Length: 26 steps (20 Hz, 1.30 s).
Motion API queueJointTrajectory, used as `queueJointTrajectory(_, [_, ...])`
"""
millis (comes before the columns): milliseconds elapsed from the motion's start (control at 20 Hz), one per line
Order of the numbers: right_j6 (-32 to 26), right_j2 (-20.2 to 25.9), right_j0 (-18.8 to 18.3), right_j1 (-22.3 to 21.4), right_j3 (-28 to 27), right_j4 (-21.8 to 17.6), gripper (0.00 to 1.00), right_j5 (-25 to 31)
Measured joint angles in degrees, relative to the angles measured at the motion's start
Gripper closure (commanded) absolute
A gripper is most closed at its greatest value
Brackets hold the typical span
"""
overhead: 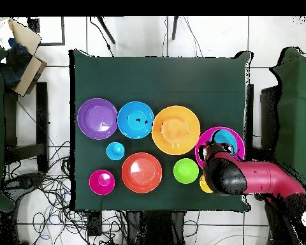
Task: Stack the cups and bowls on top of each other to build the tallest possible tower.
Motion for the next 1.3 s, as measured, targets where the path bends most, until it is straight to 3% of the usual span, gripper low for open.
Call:
queueJointTrajectory(300, [2.98, -4.35, 4.71, -0.02, 0.60, 0.12, 1.00, -3.03])
queueJointTrajectory(500, [4.37, -4.93, 6.01, -0.27, 1.13, 0.79, 1.00, -3.88])
queueJointTrajectory(1000, [5.01, -4.99, 6.42, -4.36, 3.39, 6.42, 1.00, -3.87])
queueJointTrajectory(1300, [5.03, -6.29, 9.35, -6.60, 3.80, 10.04, 1.00, -3.75])
